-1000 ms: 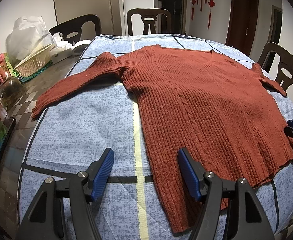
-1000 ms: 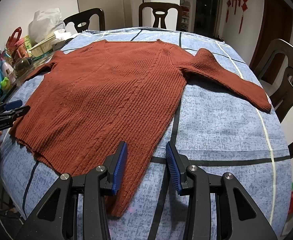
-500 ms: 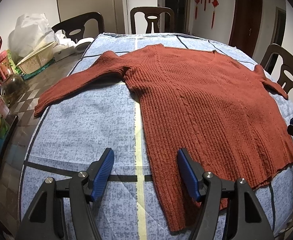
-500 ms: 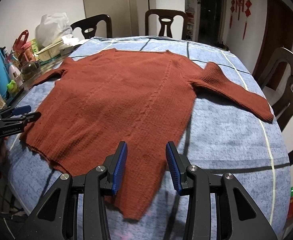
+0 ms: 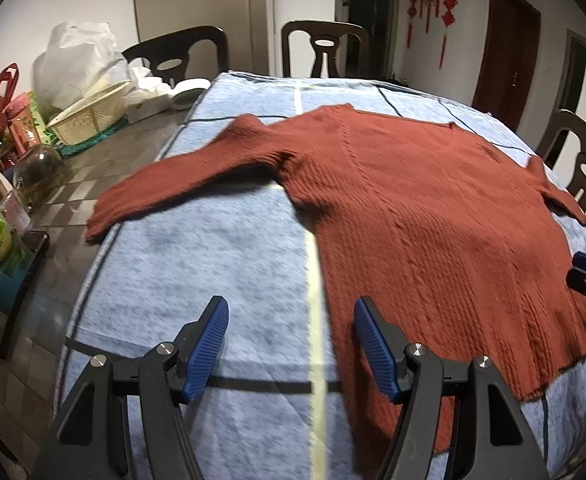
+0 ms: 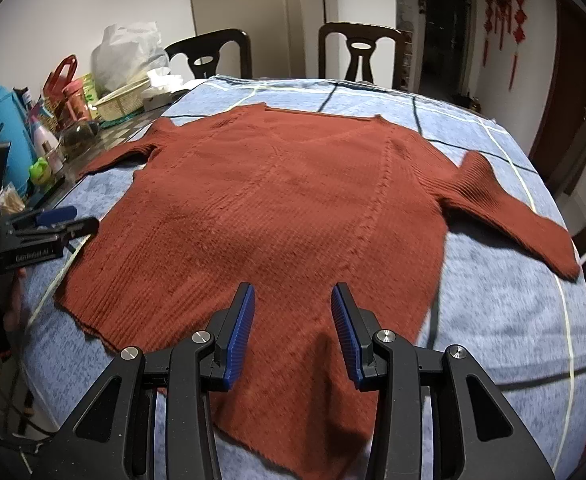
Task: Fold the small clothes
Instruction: 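Grasp the sweater sleeve cuff with the left tool and lift it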
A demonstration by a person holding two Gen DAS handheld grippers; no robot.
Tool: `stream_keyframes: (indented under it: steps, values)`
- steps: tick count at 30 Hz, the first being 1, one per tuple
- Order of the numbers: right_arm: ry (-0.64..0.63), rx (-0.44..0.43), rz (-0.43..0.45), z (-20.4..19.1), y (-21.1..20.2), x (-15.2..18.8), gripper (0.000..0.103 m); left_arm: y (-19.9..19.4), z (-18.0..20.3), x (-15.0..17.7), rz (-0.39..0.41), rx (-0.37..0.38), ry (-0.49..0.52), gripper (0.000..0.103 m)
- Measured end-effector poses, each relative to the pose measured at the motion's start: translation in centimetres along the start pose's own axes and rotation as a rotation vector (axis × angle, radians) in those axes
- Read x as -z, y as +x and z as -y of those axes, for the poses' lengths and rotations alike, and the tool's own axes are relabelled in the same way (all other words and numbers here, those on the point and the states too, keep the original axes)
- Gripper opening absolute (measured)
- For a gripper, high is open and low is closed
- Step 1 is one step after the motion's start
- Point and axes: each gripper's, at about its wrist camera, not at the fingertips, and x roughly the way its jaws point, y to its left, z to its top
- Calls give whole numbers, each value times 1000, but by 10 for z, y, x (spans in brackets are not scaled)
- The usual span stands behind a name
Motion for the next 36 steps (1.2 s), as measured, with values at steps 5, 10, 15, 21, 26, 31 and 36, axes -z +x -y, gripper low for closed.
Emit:
stream_keyframes:
  steps: [5,10,15,21,26,31,36]
  values:
    - [-38,-14,0,-10,7,-6,41,5,-17,-11,-1,6,-40,68]
    - [-44,-30,5,-13,12,-12,41,12,-49,-28,18,47,-163,68]
    - [-31,-36,7,-9,15,-15,41,25,-84,-41,26,67,-311,68]
    - [-8,-50,7,-3,19,-18,41,46,-110,-47,16,96,-459,68]
    - [-13,-52,9,-3,23,-22,41,60,-123,-48,12,110,-554,68]
    - [0,-62,27,-1,22,-25,41,68,-133,-54,22,101,-626,61]
    - [5,-64,39,0,22,-27,41,79,-145,-63,9,-15,-649,20]
